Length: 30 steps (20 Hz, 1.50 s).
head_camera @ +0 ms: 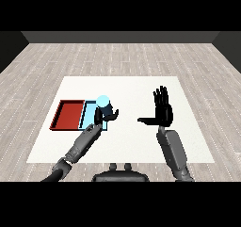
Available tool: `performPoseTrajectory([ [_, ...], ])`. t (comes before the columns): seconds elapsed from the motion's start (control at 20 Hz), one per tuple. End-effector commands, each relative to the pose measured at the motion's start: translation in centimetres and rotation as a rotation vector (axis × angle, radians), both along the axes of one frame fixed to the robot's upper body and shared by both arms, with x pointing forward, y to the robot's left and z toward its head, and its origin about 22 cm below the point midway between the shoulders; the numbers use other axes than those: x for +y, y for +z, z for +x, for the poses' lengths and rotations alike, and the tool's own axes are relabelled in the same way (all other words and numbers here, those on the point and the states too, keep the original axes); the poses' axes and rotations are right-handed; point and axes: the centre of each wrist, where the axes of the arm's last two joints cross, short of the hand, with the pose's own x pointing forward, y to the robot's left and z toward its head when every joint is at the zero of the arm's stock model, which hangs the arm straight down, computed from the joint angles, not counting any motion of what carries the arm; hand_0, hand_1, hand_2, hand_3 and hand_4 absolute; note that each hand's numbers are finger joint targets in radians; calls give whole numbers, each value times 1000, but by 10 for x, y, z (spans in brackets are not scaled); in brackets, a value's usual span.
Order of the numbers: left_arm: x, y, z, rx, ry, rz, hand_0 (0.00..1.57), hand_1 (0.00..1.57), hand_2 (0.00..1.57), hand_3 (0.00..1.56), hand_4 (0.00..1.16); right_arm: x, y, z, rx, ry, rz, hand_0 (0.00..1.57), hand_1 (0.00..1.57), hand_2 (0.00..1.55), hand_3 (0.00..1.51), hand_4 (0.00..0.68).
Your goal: Pick the blue can and put it in the blue box
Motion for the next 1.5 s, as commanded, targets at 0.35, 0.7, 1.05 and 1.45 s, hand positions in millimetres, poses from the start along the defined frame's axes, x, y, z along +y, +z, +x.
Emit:
performPoseTrajectory([
  [0.35,74,22,52,96,157,112,1571,1571,1571,1488,1115,-55,-28,-14,-4,-124,24,0,0,0,0,0],
  [0.7,98,1,70,363,268,227,1571,1571,1571,1485,1055,-42,-39,0,43,-142,19,0,0,0,0,0],
  [1.05,92,-59,35,575,342,346,1510,1510,1396,1182,900,-65,-45,11,80,-145,38,0,0,0,0,0],
  [1.45,126,-84,10,779,313,286,1156,1156,1079,550,775,-52,-34,12,40,-120,15,0,0,0,0,0],
])
